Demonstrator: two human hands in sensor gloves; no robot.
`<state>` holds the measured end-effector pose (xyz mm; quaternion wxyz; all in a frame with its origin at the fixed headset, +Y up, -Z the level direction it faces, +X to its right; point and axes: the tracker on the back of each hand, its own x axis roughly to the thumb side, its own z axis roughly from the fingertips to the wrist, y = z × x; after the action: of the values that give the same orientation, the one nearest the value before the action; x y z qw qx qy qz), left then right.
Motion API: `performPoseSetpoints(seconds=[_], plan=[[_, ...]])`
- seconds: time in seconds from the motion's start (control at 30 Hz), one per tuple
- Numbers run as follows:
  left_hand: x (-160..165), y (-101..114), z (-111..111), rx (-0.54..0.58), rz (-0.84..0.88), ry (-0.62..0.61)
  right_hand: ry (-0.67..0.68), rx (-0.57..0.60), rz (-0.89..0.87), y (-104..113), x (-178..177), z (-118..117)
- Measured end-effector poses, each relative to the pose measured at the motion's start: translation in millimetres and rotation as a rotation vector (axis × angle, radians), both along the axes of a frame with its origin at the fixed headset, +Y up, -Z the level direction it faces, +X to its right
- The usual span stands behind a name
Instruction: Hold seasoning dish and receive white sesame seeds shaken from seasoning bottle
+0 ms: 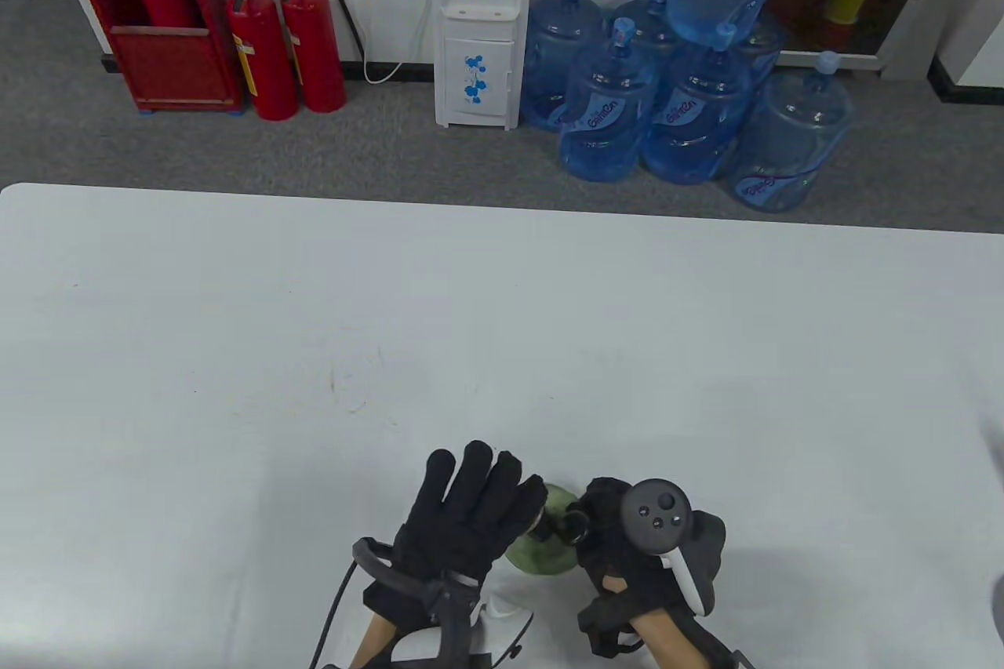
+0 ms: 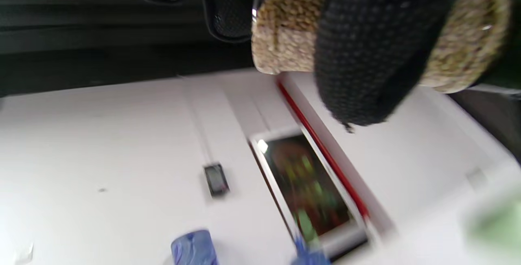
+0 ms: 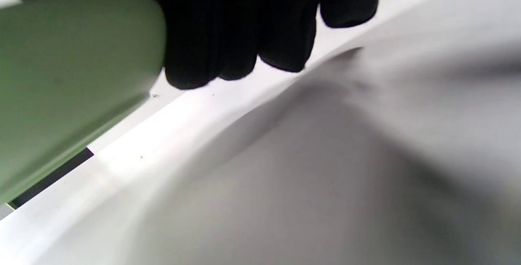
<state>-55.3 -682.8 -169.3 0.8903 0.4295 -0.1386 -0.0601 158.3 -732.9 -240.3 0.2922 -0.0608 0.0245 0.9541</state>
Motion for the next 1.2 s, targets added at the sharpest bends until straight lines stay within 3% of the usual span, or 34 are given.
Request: performPoseSetpoints(seconds=[0.03, 0.07, 0.1, 0.13, 0.17, 0.2, 0.23, 0.27, 0.3, 0.33, 0.37, 0.43, 0.47, 0.5, 0.53, 0.57, 0.6, 0.67, 0.7, 0.73, 0.77, 0.8, 0.83, 0.87, 0.9, 0.93, 0.97, 1.0, 1.03, 1.07, 1.1, 1.13, 1.17, 1.2], plan=[[4, -9, -7, -0.110, 0.029, -0.032, 0.002, 0.005, 0.004, 0, 0, 0], [8, -16, -12, -0.166, -0.047, 0.006, 0.004, 0.007, 0.012, 0, 0, -1], [12, -25, -11, -0.152, -0.240, 0.070, 0.002, 0.005, 0.023, -2, 0, -1], [13, -19, -6, -0.030, -0.287, 0.057, 0.000, 0.000, 0.021, -2, 0, -1], [10, -7, 0, 0.037, -0.202, 0.047, 0.002, -0.006, 0.014, -2, 0, 0], [5, 0, 3, 0.027, -0.018, 0.003, 0.003, -0.003, 0.005, -1, 0, 0], [7, -3, -1, -0.051, 0.058, -0.048, 0.005, 0.003, 0.004, 0, 0, 1], [14, -16, -8, -0.149, -0.023, -0.015, 0.008, 0.010, 0.014, 0, 0, 1], [19, -27, -9, -0.144, -0.239, 0.060, 0.007, 0.010, 0.027, -1, 0, 0], [20, -25, -8, -0.073, -0.318, 0.058, 0.007, 0.006, 0.030, -2, 0, 0], [18, -12, -2, 0.027, -0.233, 0.044, 0.006, -0.001, 0.028, -3, 0, -1], [11, -3, 0, -0.039, 0.076, -0.052, 0.002, 0.001, 0.013, -1, 1, -1], [14, -10, -6, -0.103, 0.059, -0.045, 0.002, 0.004, 0.015, -1, 1, -1], [18, -20, -11, -0.140, -0.099, 0.041, 0.000, 0.005, 0.019, -1, 1, -2], [17, -25, -10, -0.101, -0.240, 0.064, -0.003, 0.002, 0.023, -3, 2, -2], [15, -18, -6, -0.028, -0.223, 0.041, -0.004, -0.005, 0.019, -3, 2, -2], [7, -6, -2, 0.003, -0.069, 0.017, -0.005, -0.009, 0.008, -3, 2, -2], [5, -9, -7, -0.088, 0.087, -0.028, 0.000, 0.000, 0.007, -1, 1, -2], [10, -20, -14, -0.161, -0.068, 0.056, 0.003, 0.004, 0.020, -2, 0, -2], [12, -27, -13, -0.162, -0.200, 0.098, 0.002, 0.003, 0.026, -3, 0, -2], [12, -24, -9, -0.059, -0.267, 0.073, 0.001, -0.004, 0.026, -4, -1, -2], [8, -12, -4, 0.009, -0.170, 0.053, 0.003, -0.010, 0.017, -4, -1, -1], [2, -4, -1, 0.002, 0.010, 0.017, 0.004, -0.007, 0.006, -2, -1, 0], [2, -6, -3, -0.055, 0.081, -0.021, 0.006, -0.001, 0.006, -2, -1, 0], [8, -17, -10, -0.152, 0.018, 0.001, 0.008, 0.007, 0.016, -1, -1, 0], [12, -27, -12, -0.181, -0.163, 0.080, 0.006, 0.009, 0.027, -2, 0, -1], [12, -29, -10, -0.117, -0.258, 0.083, 0.002, 0.007, 0.029, -3, 0, -1], [10, -16, -5, 0.001, -0.227, 0.059, 0.000, -0.001, 0.020, -4, 1, -1], [6, -9, -2, 0.016, -0.114, 0.041, -0.001, -0.003, 0.011, -3, 1, -1], [4, -8, -3, -0.050, 0.047, -0.029, -0.002, 0.002, 0.003, -2, 1, -2], [7, -12, -7, -0.116, 0.071, -0.049, -0.001, 0.005, 0.004, -1, 1, -2], [13, -25, -13, -0.181, -0.078, 0.035, 0.000, 0.010, 0.016, -2, 2, -2], [14, -29, -12, -0.115, -0.248, 0.072, -0.001, 0.008, 0.026, -3, 2, -3], [12, -23, -9, -0.032, -0.247, 0.061, -0.002, 0.006, 0.024, -3, 2, -3]])
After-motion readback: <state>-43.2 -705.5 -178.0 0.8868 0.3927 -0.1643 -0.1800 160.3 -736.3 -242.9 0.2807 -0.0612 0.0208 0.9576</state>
